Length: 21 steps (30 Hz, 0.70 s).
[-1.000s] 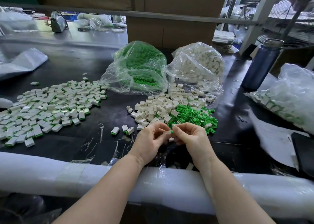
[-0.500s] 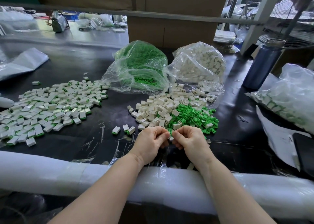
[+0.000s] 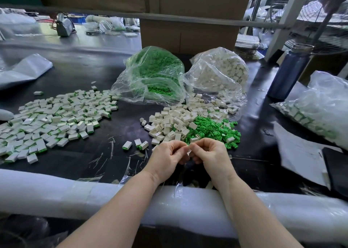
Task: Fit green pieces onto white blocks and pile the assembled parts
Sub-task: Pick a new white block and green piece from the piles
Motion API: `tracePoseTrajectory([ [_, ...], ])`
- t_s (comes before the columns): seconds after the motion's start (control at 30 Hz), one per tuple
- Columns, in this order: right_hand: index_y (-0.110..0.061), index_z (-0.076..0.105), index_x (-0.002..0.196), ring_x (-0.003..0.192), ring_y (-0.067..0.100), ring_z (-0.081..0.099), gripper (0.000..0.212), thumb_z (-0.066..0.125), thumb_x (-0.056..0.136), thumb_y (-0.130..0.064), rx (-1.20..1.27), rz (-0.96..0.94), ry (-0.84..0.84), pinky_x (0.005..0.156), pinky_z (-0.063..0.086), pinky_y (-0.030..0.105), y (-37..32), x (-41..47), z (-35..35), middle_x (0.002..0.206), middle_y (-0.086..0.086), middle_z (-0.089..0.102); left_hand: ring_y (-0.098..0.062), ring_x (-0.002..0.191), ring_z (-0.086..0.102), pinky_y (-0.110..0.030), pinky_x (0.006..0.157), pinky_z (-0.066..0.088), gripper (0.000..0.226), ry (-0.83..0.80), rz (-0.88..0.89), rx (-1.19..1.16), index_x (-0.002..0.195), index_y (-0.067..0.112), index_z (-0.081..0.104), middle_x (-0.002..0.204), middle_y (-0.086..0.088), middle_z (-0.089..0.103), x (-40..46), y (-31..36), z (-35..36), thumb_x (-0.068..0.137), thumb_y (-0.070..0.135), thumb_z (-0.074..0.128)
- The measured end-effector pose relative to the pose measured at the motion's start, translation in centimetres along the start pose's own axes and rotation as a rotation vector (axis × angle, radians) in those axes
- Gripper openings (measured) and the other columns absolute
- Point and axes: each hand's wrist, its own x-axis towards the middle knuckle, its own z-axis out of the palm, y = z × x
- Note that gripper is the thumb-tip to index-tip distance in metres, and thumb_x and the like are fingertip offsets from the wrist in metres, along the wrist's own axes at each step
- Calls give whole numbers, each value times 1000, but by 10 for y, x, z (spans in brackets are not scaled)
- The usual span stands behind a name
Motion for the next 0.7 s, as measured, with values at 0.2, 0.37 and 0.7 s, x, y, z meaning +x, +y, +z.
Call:
tracePoseTrajectory([
  [0.2,-2,66,74,49,8,55,7,70,80,-5,43,-18,15,48,47,18,0,1,0,60,8,64,-8,71,62,-25,74,53,11,13,30,19,97,19,68,78,1,69,-1,0,0,88,19,62],
  [0.37,0,65,74,50,10,54,8,68,82,-3,48,-38,-4,48,47,18,0,0,-2,58,5,63,-10,67,60,-27,71,52,10,23,13,-36,86,26,65,73,0,66,-1,1,0,86,17,64],
  [0.7,-14,68,87,64,3,61,12,58,91,-19,24,-10,-90,57,49,18,-1,0,-1,70,-5,66,-19,78,52,-20,74,48,12,47,33,-109,92,17,66,95,-13,57,-1,5,-2,87,6,61],
])
